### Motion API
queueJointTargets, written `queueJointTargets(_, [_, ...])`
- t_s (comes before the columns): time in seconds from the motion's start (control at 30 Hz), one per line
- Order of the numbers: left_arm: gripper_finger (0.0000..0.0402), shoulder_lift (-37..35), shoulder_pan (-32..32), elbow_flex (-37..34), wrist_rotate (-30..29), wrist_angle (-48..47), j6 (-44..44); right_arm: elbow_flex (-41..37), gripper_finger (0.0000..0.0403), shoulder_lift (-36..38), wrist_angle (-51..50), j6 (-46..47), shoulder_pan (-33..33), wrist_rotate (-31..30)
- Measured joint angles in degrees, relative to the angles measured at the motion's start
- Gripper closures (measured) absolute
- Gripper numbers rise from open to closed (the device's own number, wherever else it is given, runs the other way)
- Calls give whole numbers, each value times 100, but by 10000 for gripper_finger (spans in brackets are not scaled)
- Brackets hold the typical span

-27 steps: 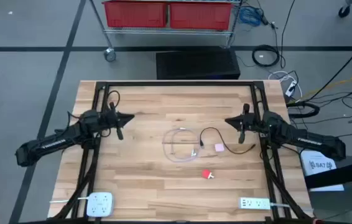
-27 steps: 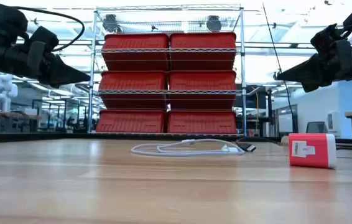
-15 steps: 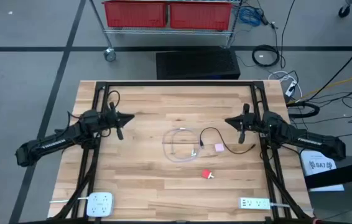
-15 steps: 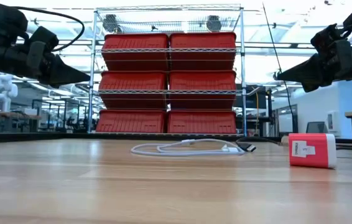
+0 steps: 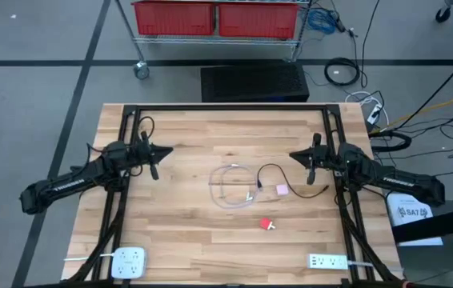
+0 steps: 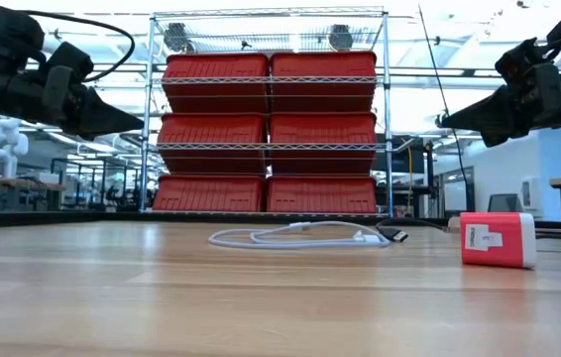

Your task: Insert USB

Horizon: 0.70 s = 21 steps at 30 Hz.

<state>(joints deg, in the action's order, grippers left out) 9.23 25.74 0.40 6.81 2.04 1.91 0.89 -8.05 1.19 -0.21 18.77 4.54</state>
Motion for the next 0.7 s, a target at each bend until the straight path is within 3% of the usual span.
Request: queueJointTargets(0.7, [382, 0, 0, 0, -74, 52, 2, -2, 403, -1, -1, 0, 2, 1])
